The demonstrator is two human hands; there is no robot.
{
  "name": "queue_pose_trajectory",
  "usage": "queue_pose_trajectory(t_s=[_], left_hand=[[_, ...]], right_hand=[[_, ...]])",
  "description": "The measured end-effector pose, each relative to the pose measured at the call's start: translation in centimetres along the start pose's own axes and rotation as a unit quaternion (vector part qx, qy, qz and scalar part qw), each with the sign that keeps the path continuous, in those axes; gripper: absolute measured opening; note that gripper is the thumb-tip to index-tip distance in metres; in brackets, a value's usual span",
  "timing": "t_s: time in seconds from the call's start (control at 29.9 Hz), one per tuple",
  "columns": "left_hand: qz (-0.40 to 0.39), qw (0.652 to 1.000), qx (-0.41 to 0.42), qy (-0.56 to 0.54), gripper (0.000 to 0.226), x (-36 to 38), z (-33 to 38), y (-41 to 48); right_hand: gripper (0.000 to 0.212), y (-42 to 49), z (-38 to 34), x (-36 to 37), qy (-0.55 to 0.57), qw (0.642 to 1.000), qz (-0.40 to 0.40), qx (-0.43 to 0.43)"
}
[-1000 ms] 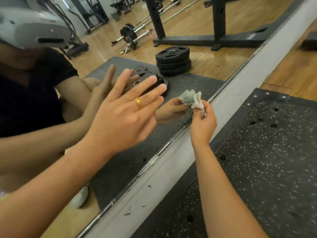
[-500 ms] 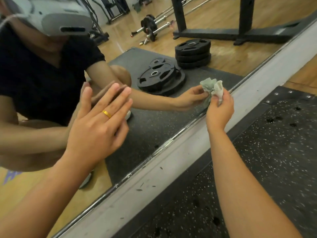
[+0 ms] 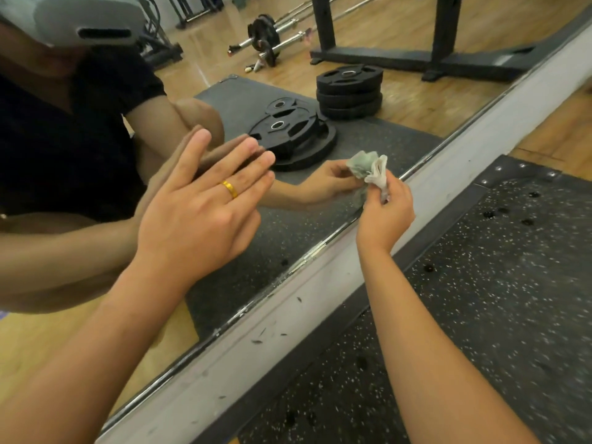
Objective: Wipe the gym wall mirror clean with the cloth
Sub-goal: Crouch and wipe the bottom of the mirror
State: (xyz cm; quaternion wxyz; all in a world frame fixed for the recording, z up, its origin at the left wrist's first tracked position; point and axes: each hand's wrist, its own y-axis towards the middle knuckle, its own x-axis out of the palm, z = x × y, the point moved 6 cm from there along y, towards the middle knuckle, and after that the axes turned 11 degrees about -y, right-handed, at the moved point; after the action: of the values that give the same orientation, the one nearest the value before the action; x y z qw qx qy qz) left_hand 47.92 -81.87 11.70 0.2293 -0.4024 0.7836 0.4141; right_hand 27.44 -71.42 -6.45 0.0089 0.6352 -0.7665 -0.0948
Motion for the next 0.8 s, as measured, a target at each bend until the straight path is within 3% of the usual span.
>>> queue_pose_trajectory(t_s=[0.23,0.37,0.53,0.67,0.8], left_hand=[[0.003,1.0,0.001,0.002,0.038,0.3,0.0,0.1],[-0.013,1.0,0.005,-0.007,0.042,0.2,-0.1,0.1],[-0.057,0.998,0.012,0.012,0.048,0.6,0.1,0.0],[-0.075,0.997,0.007,0.02,0.049,0.5,0.1,-0.1],[-0.088,0.996,0.005,0.009,0.048,0.5,0.1,0.1]], right_hand=[[0.029,-6.1,-1.8,1.0,0.004,0.999,-0.015,-0.049],[0.03,-4.7,-1.9,0.6,-0.013,0.995,-0.04,-0.089],[0.028,-5.6,-2.4,0.1,0.016,0.999,-0.02,-0.023],[0.037,-13.1,-3.7,1.0,0.052,0.996,-0.063,-0.043],[0.035,-10.9,-3.3,0.7,0.032,0.997,-0.054,-0.033]])
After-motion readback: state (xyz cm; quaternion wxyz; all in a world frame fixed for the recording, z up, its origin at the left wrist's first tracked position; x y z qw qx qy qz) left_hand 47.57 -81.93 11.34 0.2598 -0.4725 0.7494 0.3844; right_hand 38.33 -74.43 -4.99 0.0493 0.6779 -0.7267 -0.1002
